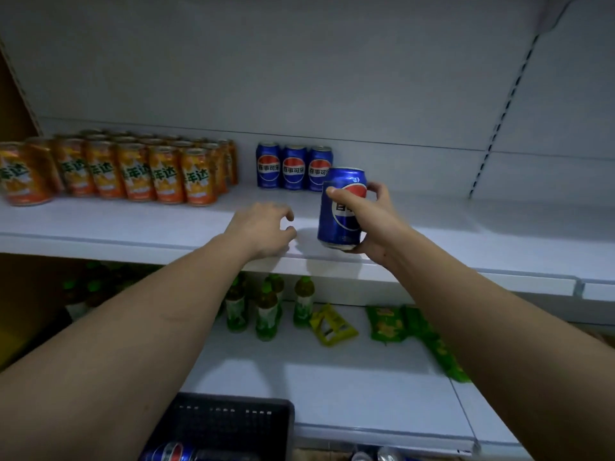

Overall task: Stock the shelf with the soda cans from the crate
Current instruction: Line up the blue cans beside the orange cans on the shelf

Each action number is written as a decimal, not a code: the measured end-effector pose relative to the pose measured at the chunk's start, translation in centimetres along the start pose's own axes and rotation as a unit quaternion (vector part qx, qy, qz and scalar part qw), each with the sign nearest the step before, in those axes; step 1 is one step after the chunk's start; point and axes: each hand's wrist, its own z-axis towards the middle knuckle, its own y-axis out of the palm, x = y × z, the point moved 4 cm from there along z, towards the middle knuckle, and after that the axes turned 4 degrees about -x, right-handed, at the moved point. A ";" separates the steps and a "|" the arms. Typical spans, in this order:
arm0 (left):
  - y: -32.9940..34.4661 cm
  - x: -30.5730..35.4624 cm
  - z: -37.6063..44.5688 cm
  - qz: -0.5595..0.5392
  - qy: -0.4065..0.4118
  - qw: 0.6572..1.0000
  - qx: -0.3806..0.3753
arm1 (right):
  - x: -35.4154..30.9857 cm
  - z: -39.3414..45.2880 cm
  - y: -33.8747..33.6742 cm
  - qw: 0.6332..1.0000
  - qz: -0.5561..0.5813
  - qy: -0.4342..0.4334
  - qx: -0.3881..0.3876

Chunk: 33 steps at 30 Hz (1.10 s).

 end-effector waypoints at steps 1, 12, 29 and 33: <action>0.7 0.1 1.2 -0.011 0.000 1.000 -0.010 | 0.2 1.3 -0.2 1.000 0.000 0.001 0.011; 5.2 -0.4 6.4 -0.041 0.020 0.999 -0.025 | 1.5 15.6 -3.7 0.975 -0.015 -0.139 0.173; 5.2 -0.2 5.9 -0.063 0.016 0.998 -0.012 | 3.4 27.8 -3.7 0.922 -0.222 -0.219 0.231; 5.3 -0.2 5.9 -0.068 0.016 0.997 -0.010 | 3.5 27.8 -3.7 0.919 -0.239 -0.211 0.231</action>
